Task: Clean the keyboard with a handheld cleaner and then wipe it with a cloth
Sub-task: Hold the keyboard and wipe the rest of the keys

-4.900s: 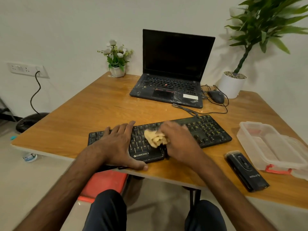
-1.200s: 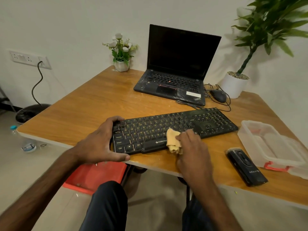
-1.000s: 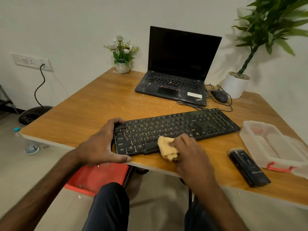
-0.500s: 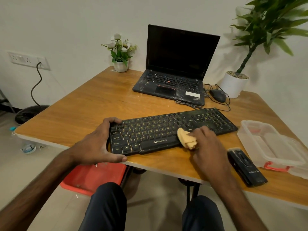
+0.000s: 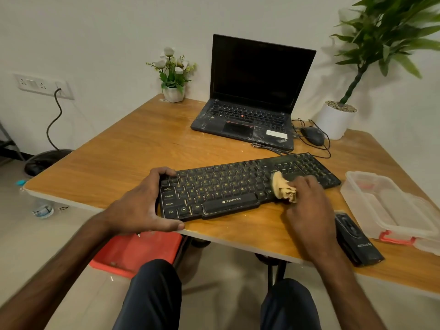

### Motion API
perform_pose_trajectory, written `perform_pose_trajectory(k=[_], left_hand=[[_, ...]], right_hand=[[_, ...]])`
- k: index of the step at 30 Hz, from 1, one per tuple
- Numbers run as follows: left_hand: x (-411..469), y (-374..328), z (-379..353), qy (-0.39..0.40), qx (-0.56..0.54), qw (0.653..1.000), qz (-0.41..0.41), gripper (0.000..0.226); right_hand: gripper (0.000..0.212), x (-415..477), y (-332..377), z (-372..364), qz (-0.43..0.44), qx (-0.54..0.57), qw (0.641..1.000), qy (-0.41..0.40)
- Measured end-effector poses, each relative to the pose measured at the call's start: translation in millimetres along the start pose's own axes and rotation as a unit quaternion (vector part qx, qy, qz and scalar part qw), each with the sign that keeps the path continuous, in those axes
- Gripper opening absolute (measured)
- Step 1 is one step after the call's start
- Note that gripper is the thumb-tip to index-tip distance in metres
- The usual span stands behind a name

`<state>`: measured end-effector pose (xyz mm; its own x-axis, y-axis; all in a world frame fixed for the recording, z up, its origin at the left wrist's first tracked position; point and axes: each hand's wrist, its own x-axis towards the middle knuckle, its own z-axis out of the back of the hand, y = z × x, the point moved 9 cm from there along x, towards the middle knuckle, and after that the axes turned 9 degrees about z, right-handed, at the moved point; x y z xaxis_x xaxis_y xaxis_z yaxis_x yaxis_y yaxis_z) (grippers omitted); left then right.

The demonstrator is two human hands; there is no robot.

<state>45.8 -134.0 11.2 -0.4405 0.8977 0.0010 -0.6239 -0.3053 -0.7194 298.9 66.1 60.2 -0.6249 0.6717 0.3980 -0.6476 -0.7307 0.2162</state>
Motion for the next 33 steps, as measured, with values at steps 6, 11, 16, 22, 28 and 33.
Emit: perform_pose_trajectory(k=[6, 11, 16, 22, 28, 33], left_hand=[[2, -2, 0, -0.007, 0.008, 1.0, -0.003, 0.108], [1, -1, 0, -0.001, 0.003, 1.0, -0.004, 0.106], [0, -3, 0, -0.018, 0.016, 1.0, 0.002, 0.109], [1, -4, 1, -0.039, 0.024, 0.999, 0.003, 0.118], [1, -2, 2, -0.031, 0.023, 0.999, 0.0, 0.121], [2, -3, 2, -0.034, 0.022, 0.999, -0.004, 0.124]], right_hand=[[0.046, -11, 53, -14, 0.072, 0.03, 0.997, 0.025], [0.051, -10, 38, -14, 0.075, 0.016, 0.997, 0.028], [0.048, -2, 7, -1, -0.013, 0.026, 1.0, -0.007], [0.037, -39, 141, -30, 0.158, 0.107, 0.981, 0.017], [0.032, -46, 186, -33, 0.239, 0.108, 0.965, 0.017], [0.042, -24, 125, -17, 0.13, 0.039, 0.99, 0.045]])
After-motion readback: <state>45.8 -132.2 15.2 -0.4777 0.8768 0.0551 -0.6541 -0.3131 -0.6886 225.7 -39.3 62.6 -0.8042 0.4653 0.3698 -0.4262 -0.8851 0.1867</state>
